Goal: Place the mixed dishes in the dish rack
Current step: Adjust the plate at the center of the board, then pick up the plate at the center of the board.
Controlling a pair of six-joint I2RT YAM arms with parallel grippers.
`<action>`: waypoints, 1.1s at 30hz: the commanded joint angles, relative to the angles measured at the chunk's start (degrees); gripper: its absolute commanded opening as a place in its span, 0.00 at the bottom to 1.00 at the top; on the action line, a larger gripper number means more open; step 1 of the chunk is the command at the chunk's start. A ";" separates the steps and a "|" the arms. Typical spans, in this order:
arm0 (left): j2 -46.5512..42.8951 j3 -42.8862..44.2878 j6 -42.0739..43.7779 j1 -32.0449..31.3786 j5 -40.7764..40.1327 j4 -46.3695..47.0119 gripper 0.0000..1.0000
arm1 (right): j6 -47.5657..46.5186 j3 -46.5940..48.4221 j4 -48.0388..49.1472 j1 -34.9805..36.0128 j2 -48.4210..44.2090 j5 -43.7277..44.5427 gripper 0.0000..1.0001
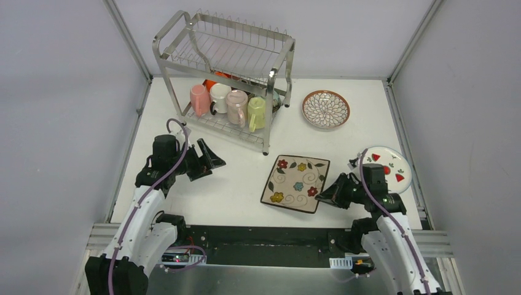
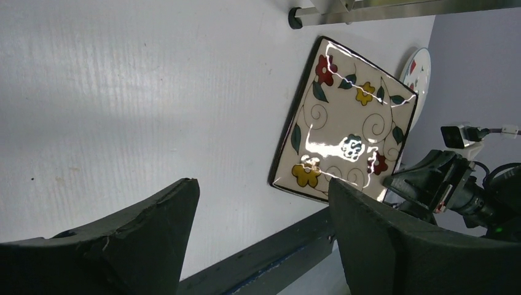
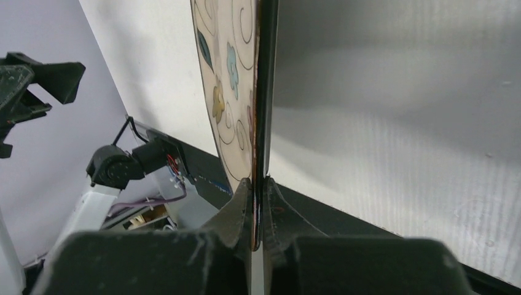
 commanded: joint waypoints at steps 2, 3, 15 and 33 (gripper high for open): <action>-0.33 -2.91 -3.83 -0.40 1.84 1.00 0.80 | 6.34 1.90 9.35 12.01 3.33 3.00 0.00; -0.18 -3.59 -4.25 -0.39 1.74 1.01 0.79 | 7.57 1.43 11.14 14.73 3.97 4.61 0.00; 0.31 -7.14 -4.68 -0.39 1.62 1.93 0.76 | 13.53 -1.59 32.75 29.79 17.94 10.37 0.00; 7.32 -13.16 -7.51 -2.74 1.77 14.69 0.76 | 10.22 -3.79 47.33 31.78 28.11 23.31 0.48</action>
